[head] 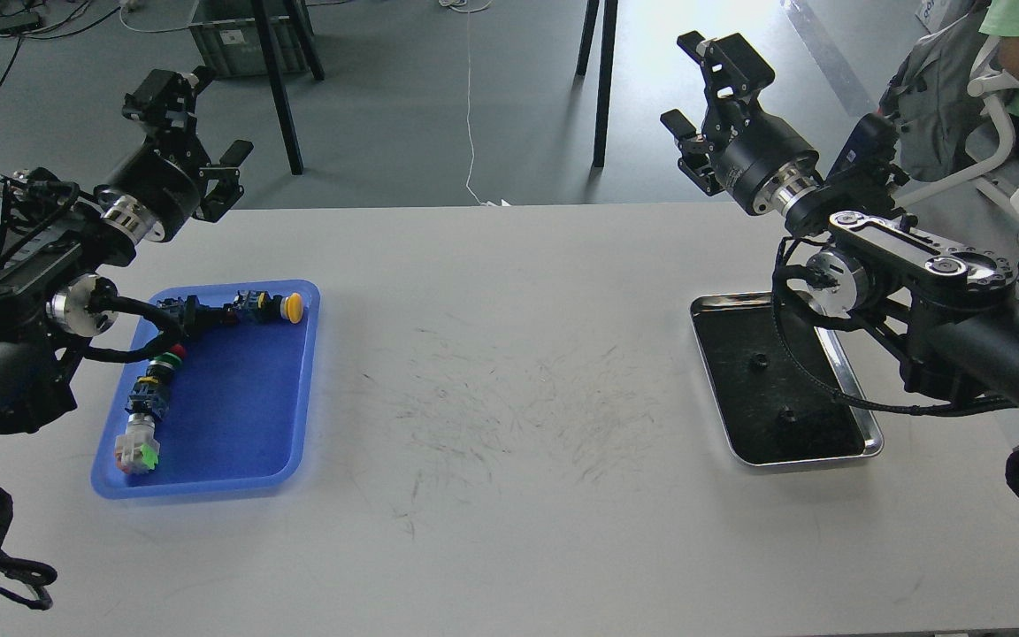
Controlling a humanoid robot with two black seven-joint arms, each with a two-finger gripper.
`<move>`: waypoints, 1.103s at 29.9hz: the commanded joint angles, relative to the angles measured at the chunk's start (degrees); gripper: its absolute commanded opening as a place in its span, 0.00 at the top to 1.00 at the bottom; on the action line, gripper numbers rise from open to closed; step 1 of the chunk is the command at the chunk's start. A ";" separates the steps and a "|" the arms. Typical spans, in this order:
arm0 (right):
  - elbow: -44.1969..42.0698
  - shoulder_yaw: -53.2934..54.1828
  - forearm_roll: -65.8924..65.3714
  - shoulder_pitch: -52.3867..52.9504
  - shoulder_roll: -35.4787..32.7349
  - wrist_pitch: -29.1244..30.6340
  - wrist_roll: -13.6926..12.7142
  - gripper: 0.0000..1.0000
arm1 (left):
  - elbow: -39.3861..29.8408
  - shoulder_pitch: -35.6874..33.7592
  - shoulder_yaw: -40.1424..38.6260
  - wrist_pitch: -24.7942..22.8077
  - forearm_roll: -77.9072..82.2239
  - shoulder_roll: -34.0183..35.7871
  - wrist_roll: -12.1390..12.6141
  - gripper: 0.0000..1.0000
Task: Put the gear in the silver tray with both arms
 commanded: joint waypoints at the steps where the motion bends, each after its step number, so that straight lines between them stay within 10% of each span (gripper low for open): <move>1: 0.04 2.88 5.64 -1.82 0.76 0.52 0.00 0.02 | 1.41 -0.41 -2.34 0.00 -2.02 -1.26 2.98 0.01; 33: -0.57 7.64 12.95 -3.32 2.43 -2.82 -1.90 0.01 | 3.17 0.73 -3.57 0.00 -3.43 -3.11 2.81 0.01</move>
